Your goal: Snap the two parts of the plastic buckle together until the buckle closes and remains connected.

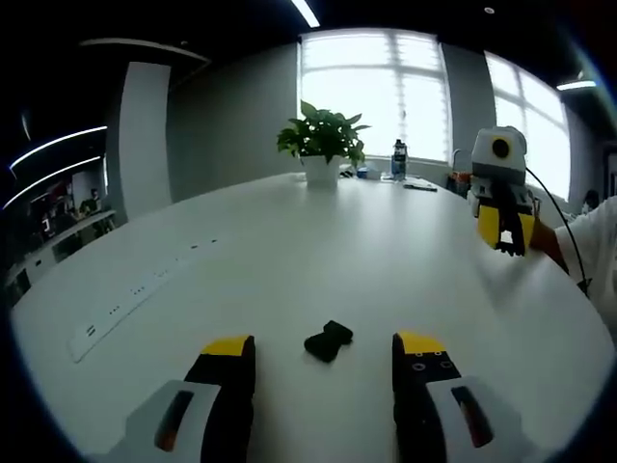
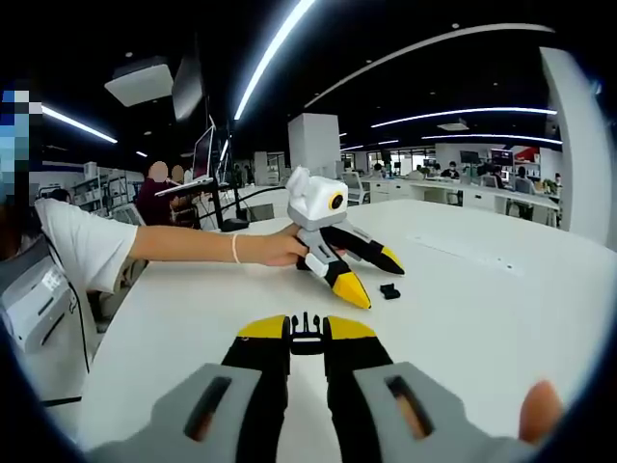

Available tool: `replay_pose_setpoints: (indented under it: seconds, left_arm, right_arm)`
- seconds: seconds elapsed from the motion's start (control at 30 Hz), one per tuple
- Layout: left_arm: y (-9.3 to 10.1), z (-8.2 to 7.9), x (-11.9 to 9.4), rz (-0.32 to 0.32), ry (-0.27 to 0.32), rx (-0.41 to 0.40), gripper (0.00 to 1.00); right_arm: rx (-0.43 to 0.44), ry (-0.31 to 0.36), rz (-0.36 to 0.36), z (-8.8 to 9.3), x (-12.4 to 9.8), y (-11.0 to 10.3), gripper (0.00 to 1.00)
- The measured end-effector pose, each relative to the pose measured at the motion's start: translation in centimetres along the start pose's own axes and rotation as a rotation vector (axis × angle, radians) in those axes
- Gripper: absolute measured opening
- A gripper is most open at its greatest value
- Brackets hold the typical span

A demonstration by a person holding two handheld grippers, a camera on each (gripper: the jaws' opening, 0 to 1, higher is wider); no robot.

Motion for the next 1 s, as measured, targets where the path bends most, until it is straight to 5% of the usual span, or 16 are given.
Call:
replay_pose_setpoints:
  seconds: [0.33, 1.0]
  left_arm:
    - [-0.5, -0.2, 0.1, 0.024, -0.009, -0.005, 0.52]
    - [1.0, 0.0, 0.5, 0.108, 0.019, 0.043, 0.23]
  right_arm:
    - [0.018, -0.009, 0.004, 0.3, 0.1, 0.2, 0.13]
    - [0.043, -0.028, -0.001, 0.8, 0.3, 0.3, 0.13]
Point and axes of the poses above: the point that each gripper's makers call its tool centre point, and the gripper's own axes: x roughly forward along the fingers, y roughly to its right, z roughly out of its underside, the point moved 3 cm from there along -x, roughly backward along the fingers, and after that the axes turned 11 degrees about -y, right-handed, at the moved point
